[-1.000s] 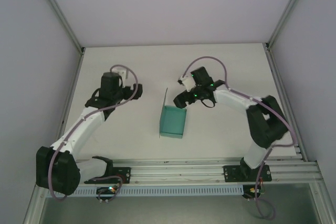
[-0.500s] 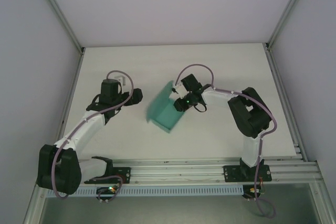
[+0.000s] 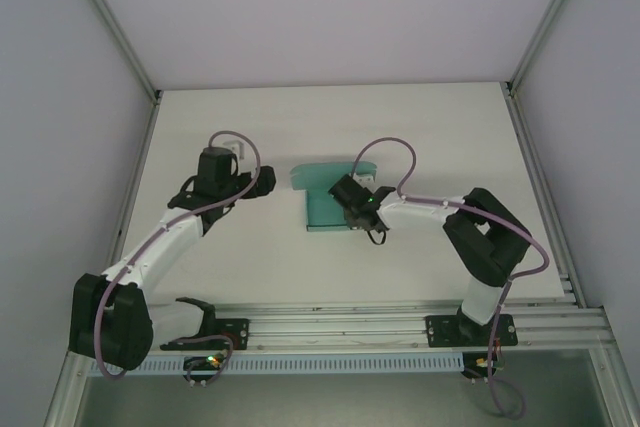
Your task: Assemble paper box
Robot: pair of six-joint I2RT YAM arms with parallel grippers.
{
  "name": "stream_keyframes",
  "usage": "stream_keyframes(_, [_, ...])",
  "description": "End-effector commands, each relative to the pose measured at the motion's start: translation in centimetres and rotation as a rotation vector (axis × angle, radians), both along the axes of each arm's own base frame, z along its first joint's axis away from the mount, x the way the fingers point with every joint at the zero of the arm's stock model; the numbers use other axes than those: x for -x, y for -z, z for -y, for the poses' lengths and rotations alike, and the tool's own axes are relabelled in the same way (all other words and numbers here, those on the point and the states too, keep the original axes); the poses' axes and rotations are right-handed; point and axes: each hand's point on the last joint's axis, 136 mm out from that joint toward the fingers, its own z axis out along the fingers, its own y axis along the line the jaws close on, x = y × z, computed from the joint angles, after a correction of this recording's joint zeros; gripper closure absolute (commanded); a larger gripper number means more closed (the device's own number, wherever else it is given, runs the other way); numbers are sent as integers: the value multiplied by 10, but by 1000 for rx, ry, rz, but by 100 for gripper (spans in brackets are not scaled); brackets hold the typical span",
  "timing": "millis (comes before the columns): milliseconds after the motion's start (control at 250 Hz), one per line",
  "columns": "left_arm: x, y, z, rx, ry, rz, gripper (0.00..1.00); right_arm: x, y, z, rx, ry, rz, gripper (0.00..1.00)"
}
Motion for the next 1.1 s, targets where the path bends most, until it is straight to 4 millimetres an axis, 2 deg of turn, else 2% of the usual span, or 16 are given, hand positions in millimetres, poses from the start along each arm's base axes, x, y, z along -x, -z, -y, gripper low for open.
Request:
stream_keyframes(0, [1,-11,21,8,141,61,0,2,-25,21,24,136,73,64])
stream_keyframes(68, [10,-10,35,12,261,95,0,0,-35,20,-4,112,116,58])
stream_keyframes(152, [23,-14,51,18,401,129,0,-1,-56,21,-17,53,178,43])
stream_keyframes(244, [29,-24,60,-1,495,193,0,0,-82,20,-15,-87,219,16])
stream_keyframes(311, [37,-32,72,-5,621,252,0,-3,-95,17,-12,-220,249,3])
stream_keyframes(327, [40,-33,76,-7,656,263,0,-3,-108,16,-29,-247,281,0])
stream_keyframes(375, [41,-37,83,-22,724,286,0,-5,-121,9,-62,-378,312,0])
stream_keyframes(463, [38,-36,91,-53,809,265,0,-13,-146,11,-127,-503,364,0])
stream_keyframes(535, [34,-31,95,-80,869,229,0,-21,-159,19,-163,-545,358,0])
stream_keyframes(583, [35,-29,100,-79,921,210,5,-19,-162,16,-196,-639,335,0])
stream_keyframes(735, [22,-22,103,-121,963,171,25,-6,-151,0,-190,-906,230,3])
stream_keyframes(779, [21,-20,104,-131,983,151,28,-10,-151,1,-167,-911,215,4])
stream_keyframes(791, [22,-19,104,-133,990,142,30,-12,-144,1,-161,-909,193,5])
stream_keyframes(930, [23,-6,109,-160,1060,68,37,-29,-130,10,-116,-882,104,9])
stream_keyframes(1058, [12,6,109,-208,1057,17,43,-39,-116,11,-63,-933,81,10])
stream_keyframes(1094, [9,9,108,-226,1054,6,47,-42,-113,12,-56,-940,74,13])
